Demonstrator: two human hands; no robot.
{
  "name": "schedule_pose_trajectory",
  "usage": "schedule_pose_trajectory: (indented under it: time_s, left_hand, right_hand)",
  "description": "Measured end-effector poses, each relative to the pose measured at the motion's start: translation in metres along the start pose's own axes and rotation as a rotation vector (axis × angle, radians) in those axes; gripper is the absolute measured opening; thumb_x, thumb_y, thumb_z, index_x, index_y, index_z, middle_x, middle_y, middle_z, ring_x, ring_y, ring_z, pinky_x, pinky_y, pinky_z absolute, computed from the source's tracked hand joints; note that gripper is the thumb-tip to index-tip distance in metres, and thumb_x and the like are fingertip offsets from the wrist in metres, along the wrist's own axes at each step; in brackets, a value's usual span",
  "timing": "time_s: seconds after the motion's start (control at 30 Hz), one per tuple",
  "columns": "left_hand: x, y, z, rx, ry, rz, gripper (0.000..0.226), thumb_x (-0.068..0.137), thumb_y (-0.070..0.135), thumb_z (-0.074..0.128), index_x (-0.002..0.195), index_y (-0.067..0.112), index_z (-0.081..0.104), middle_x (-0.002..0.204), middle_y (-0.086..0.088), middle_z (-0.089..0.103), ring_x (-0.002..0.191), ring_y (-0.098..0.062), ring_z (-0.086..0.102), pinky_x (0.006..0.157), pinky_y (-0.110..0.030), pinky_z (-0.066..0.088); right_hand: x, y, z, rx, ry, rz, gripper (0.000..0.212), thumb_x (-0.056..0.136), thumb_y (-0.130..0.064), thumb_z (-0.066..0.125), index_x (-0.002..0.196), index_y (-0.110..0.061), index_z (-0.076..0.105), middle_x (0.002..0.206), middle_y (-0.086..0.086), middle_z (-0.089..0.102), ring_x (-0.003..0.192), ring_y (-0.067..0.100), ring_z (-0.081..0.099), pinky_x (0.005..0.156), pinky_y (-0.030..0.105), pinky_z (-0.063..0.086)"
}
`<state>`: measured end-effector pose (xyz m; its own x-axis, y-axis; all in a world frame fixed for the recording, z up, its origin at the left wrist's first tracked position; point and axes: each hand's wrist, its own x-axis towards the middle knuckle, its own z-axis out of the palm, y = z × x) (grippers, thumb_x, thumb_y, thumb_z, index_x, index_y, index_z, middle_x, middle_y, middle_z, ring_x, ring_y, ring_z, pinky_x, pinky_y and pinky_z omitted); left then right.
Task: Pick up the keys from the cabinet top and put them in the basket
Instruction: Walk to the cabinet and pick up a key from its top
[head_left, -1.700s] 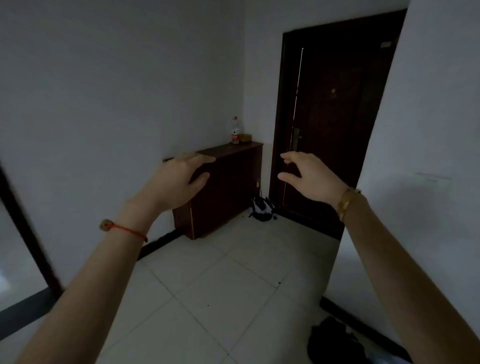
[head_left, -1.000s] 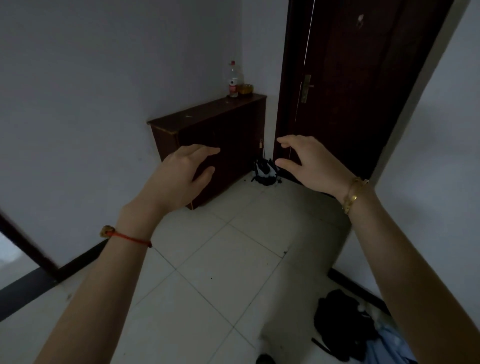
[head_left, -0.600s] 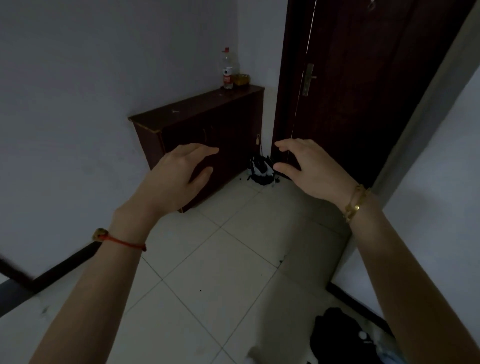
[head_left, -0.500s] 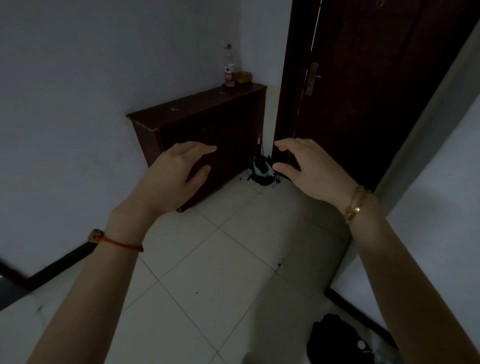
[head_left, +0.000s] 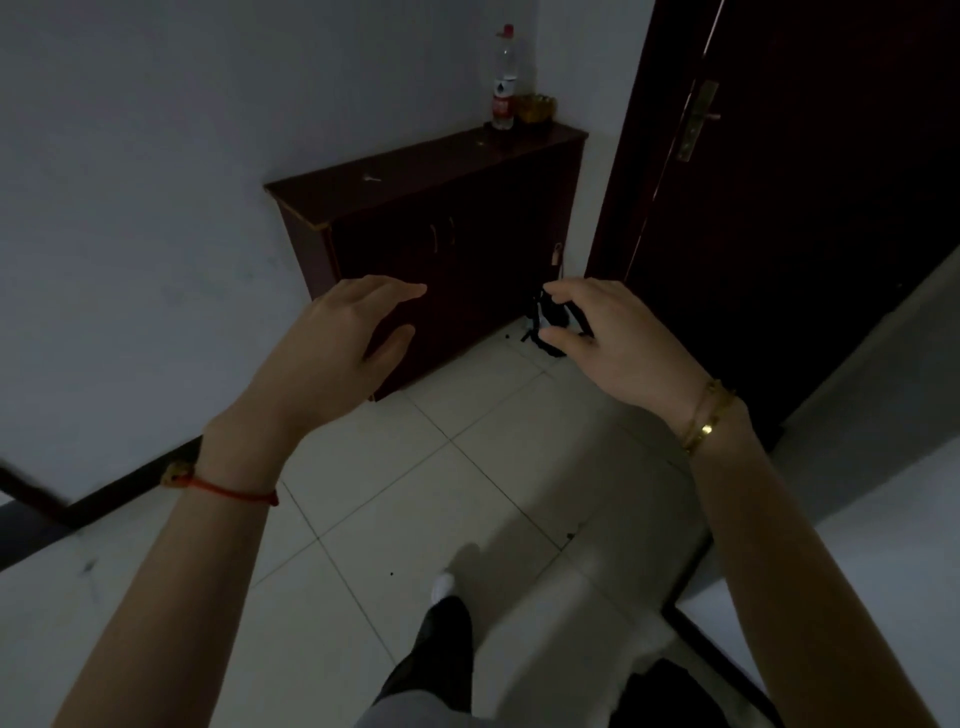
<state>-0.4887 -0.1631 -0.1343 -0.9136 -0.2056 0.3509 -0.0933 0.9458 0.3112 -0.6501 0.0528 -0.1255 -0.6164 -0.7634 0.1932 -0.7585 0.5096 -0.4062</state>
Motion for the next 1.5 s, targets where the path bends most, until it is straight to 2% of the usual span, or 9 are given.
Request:
schedule_pose_trajectory:
  time_s: [0.13, 0.3, 0.5, 0.67, 0.9, 1.1, 1.27, 1.5]
  left_hand:
    - [0.035, -0.025, 0.017, -0.01, -0.007, -0.027, 0.044, 0.096, 0.025, 0.051, 0.139, 0.017, 0.048, 0.139, -0.007, 0.055, 0.128, -0.025, 0.05, 0.106, -0.041, 0.043]
    - [0.097, -0.063, 0.031, 0.006, -0.009, -0.045, 0.045, 0.096, 0.028, 0.048, 0.139, 0.018, 0.047, 0.139, -0.007, 0.055, 0.128, -0.024, 0.049, 0.105, -0.032, 0.039]
    - [0.19, -0.111, 0.04, 0.012, -0.019, -0.029, 0.045, 0.096, 0.028, 0.048, 0.14, 0.018, 0.047, 0.139, -0.007, 0.054, 0.127, -0.025, 0.05, 0.106, -0.04, 0.043]
    - [0.264, -0.148, 0.054, 0.031, -0.032, 0.0, 0.045, 0.096, 0.026, 0.049, 0.14, 0.018, 0.047, 0.139, -0.006, 0.053, 0.125, -0.023, 0.049, 0.101, -0.033, 0.041]
    - [0.334, -0.182, 0.075, 0.027, -0.069, 0.008, 0.044, 0.096, 0.025, 0.049, 0.14, 0.017, 0.047, 0.139, -0.005, 0.054, 0.126, -0.022, 0.049, 0.102, -0.028, 0.036]
    - [0.381, -0.216, 0.094, 0.038, -0.092, -0.045, 0.045, 0.096, 0.026, 0.048, 0.14, 0.018, 0.046, 0.142, -0.005, 0.052, 0.128, -0.021, 0.047, 0.104, -0.029, 0.036]
    - [0.427, -0.245, 0.11, 0.039, -0.086, -0.107, 0.046, 0.096, 0.029, 0.047, 0.141, 0.02, 0.044, 0.142, -0.005, 0.051, 0.13, -0.022, 0.046, 0.107, -0.041, 0.042]
    - [0.504, -0.279, 0.126, 0.075, -0.053, -0.225, 0.048, 0.095, 0.033, 0.043, 0.142, 0.023, 0.042, 0.143, -0.002, 0.049, 0.129, -0.019, 0.046, 0.105, -0.039, 0.044]
  right_hand:
    - [0.044, 0.02, 0.012, 0.008, -0.013, -0.005, 0.051, 0.094, -0.037, 0.05, 0.139, -0.016, 0.04, 0.138, 0.004, 0.051, 0.131, 0.021, 0.04, 0.11, 0.04, 0.035]
    - [0.116, 0.044, 0.02, 0.027, -0.027, -0.004, 0.051, 0.094, -0.036, 0.05, 0.139, -0.016, 0.04, 0.138, 0.004, 0.051, 0.13, 0.02, 0.04, 0.109, 0.038, 0.036]
    - [0.214, 0.071, 0.022, 0.037, -0.022, 0.014, 0.05, 0.094, -0.037, 0.049, 0.139, -0.017, 0.04, 0.138, 0.003, 0.05, 0.13, 0.019, 0.04, 0.109, 0.04, 0.036]
    - [0.284, 0.095, 0.026, 0.045, 0.016, 0.029, 0.049, 0.095, -0.036, 0.048, 0.139, -0.016, 0.041, 0.136, 0.004, 0.052, 0.127, 0.019, 0.041, 0.108, 0.039, 0.037]
    - [0.356, 0.125, 0.037, 0.07, 0.019, 0.042, 0.047, 0.093, -0.032, 0.052, 0.136, -0.013, 0.044, 0.134, 0.007, 0.054, 0.125, 0.021, 0.044, 0.108, 0.041, 0.037]
    - [0.424, 0.152, 0.054, 0.068, -0.022, 0.022, 0.048, 0.093, -0.032, 0.053, 0.136, -0.012, 0.044, 0.133, 0.007, 0.054, 0.127, 0.021, 0.042, 0.107, 0.033, 0.036]
    - [0.492, 0.182, 0.067, 0.08, -0.061, -0.036, 0.047, 0.093, -0.031, 0.053, 0.136, -0.013, 0.044, 0.132, 0.007, 0.054, 0.125, 0.021, 0.043, 0.108, 0.038, 0.037]
    - [0.606, 0.218, 0.067, 0.076, -0.111, -0.165, 0.045, 0.095, -0.031, 0.049, 0.137, -0.015, 0.043, 0.134, 0.005, 0.054, 0.126, 0.021, 0.044, 0.108, 0.042, 0.038]
